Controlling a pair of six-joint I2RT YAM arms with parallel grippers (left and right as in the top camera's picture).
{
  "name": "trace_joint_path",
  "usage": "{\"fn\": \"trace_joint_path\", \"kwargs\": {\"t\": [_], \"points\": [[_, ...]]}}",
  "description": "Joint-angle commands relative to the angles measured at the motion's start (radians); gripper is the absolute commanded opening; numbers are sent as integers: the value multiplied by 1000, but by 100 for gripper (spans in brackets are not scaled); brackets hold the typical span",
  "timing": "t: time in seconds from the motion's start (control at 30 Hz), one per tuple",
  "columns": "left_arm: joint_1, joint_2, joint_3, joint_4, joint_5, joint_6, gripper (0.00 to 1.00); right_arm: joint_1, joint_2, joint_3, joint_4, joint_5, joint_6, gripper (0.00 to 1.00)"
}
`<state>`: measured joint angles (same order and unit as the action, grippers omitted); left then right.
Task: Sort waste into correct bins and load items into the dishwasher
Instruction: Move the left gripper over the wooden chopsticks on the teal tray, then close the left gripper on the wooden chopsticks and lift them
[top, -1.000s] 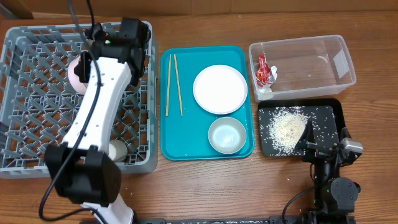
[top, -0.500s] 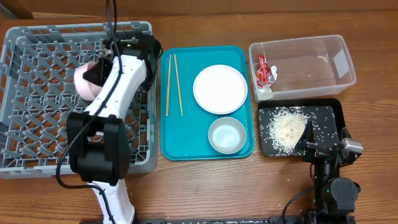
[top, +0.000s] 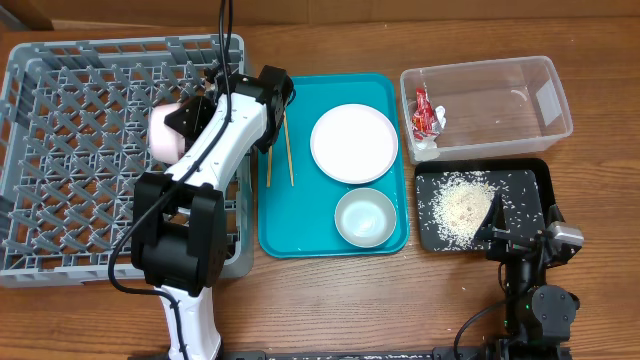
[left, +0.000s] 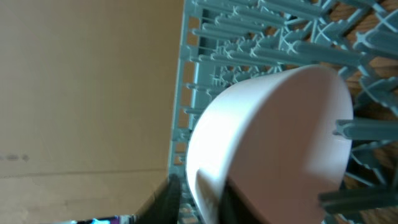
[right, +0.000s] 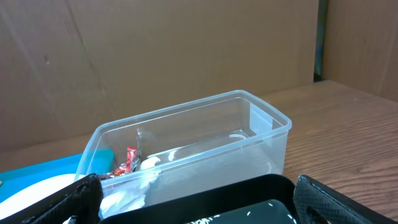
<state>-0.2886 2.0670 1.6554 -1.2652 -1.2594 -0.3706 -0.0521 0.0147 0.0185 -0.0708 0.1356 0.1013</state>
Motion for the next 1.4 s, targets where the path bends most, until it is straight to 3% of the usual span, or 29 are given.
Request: {"fn": "trace_joint_path", "kwargs": {"t": [0.0, 0.1, 0.13, 0.3, 0.4, 0.43, 0.5, 0.6, 0.8, 1.0, 1.1, 1.2, 1.3, 1.37], "points": [[-11, 18, 4, -9, 80, -18, 44, -5, -12, -11, 6, 5, 2, 100], [-24, 18, 36, -14, 145, -18, 74, -5, -12, -11, 6, 5, 2, 100], [-33, 16, 64, -27, 198, -18, 100, -5, -12, -11, 6, 5, 2, 100], [-52, 5, 312, -160, 605, -18, 100, -5, -12, -11, 6, 5, 2, 100], [-50, 5, 376, -152, 833, -18, 100, -5, -12, -11, 6, 5, 2, 100], [-48, 5, 383, -134, 990, -18, 100, -5, -12, -11, 6, 5, 2, 100], [-47, 7, 375, -107, 1106, -19, 100, -5, -12, -11, 6, 5, 2, 100], [-46, 7, 333, -39, 1202, -74, 93, -5, -12, -11, 6, 5, 2, 100], [-48, 7, 176, 126, 1205, -216, 74, -5, -12, -11, 6, 5, 2, 100], [-43, 29, -8, 388, 1205, -203, 67, -5, -12, -11, 6, 5, 2, 100], [-43, 49, -35, 414, 1204, -191, 61, -5, -12, -11, 5, 5, 2, 100], [-43, 85, -42, 417, 1205, -191, 49, -5, -12, -11, 6, 5, 2, 100], [-43, 119, -43, 408, 1222, -191, 47, -5, -12, -11, 6, 5, 2, 100], [-43, 142, -43, 402, 1249, -192, 31, -5, -12, -11, 6, 5, 2, 100]]}}
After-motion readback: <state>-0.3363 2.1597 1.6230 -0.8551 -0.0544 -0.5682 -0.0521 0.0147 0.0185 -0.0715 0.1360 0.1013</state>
